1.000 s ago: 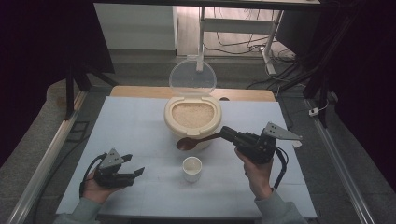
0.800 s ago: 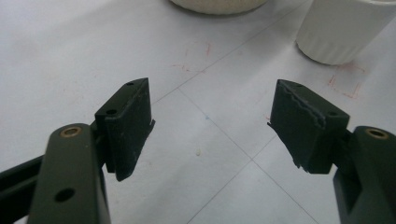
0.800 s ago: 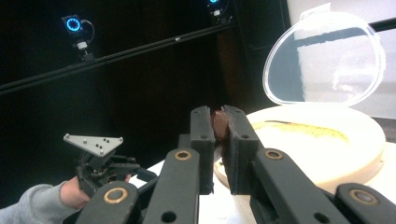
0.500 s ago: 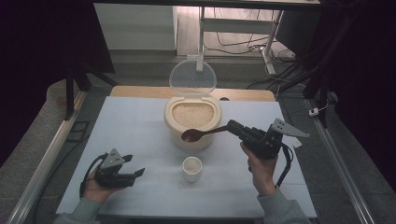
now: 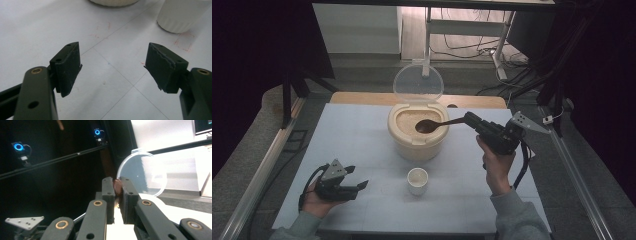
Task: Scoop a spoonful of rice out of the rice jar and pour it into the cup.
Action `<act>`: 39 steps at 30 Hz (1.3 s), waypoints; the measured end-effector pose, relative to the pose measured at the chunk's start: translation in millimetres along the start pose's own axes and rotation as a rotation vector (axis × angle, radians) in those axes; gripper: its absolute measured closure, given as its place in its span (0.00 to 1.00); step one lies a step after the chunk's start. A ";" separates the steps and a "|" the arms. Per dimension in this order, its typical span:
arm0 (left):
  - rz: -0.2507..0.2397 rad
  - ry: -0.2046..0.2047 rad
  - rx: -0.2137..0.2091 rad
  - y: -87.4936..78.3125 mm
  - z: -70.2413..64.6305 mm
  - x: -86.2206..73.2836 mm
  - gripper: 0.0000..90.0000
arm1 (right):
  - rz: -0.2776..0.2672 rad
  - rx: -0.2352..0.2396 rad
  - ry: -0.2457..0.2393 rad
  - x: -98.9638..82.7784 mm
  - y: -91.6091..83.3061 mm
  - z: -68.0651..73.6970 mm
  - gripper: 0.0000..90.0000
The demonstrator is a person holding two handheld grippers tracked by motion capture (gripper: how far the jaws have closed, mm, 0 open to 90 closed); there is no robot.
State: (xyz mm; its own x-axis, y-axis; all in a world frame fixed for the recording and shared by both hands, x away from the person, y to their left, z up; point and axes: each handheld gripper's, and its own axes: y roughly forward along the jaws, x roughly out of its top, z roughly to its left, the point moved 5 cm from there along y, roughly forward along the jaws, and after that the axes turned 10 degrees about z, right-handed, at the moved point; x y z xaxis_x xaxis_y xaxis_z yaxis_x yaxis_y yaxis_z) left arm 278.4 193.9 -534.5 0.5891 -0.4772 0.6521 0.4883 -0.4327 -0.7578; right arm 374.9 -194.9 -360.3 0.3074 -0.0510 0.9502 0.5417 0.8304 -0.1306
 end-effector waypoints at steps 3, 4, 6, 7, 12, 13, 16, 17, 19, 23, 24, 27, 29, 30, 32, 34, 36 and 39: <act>0.003 0.000 0.000 0.4 -0.2 0.3 0.30 | 0.012 -0.027 -0.012 5.1 4.2 -3.7 0.92; 0.004 0.000 -0.001 0.6 -0.3 0.3 0.30 | 0.016 -0.035 -0.019 6.4 5.5 -4.6 0.92; 0.007 0.002 -0.004 1.3 -1.1 0.4 0.30 | 0.020 -0.049 -0.022 8.7 8.0 -6.0 0.92; 0.007 0.003 -0.004 1.7 -1.4 0.6 0.30 | 0.023 -0.058 -0.024 9.8 9.4 -6.7 0.92; 0.019 0.007 -0.008 3.4 -2.0 0.3 0.28 | 0.049 -0.096 -0.052 13.5 16.5 -9.5 0.92; 0.020 0.007 -0.009 3.6 -2.0 0.3 0.28 | 0.053 -0.105 -0.059 14.4 17.6 -10.0 0.92; 0.026 0.005 -0.007 4.4 -1.7 0.1 0.27 | 0.062 -0.129 -0.074 17.2 20.8 -11.9 0.92; 0.027 0.005 -0.008 4.7 -1.9 0.1 0.27 | 0.069 -0.142 -0.079 18.3 22.8 -12.9 0.92; 0.030 0.007 -0.007 5.1 -2.3 0.1 0.26 | 0.087 -0.165 -0.095 19.2 26.1 -14.1 0.92; 0.031 0.005 -0.008 5.6 -2.5 0.0 0.26 | 0.118 -0.218 -0.151 19.3 33.3 -15.4 0.92; 0.031 0.004 -0.008 5.6 -2.5 0.0 0.26 | 0.122 -0.227 -0.159 18.9 34.7 -15.6 0.92; 0.033 0.004 -0.009 5.9 -2.4 -0.2 0.25 | 0.134 -0.239 -0.168 17.5 37.9 -16.2 0.92; 0.034 0.005 -0.010 6.0 -2.4 -0.3 0.25 | 0.140 -0.244 -0.174 17.0 39.0 -16.1 0.92; 0.035 0.005 -0.011 6.1 -2.4 -0.3 0.25 | 0.144 -0.254 -0.182 16.9 39.7 -16.3 0.92; 0.036 0.005 -0.010 6.3 -2.4 -0.3 0.25 | 0.151 -0.268 -0.198 17.0 41.1 -16.3 0.92; 0.037 0.006 -0.011 6.5 -2.4 -0.3 0.25 | 0.159 -0.280 -0.213 17.4 42.2 -16.1 0.92; 0.037 0.007 -0.011 6.6 -2.5 -0.3 0.25 | 0.170 -0.295 -0.233 17.8 44.1 -15.6 0.92; 0.038 0.007 -0.011 6.6 -2.6 -0.3 0.25 | 0.194 -0.316 -0.266 17.6 47.4 -13.7 0.92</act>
State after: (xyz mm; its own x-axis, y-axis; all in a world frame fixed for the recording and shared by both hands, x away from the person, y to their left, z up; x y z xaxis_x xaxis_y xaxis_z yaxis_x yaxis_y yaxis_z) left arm 279.8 189.3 -539.6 0.6027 -0.4986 0.6230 0.4585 -0.4227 -0.7817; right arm 416.7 -164.0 -353.6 0.2377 0.2676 0.9338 0.7188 0.5981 -0.3543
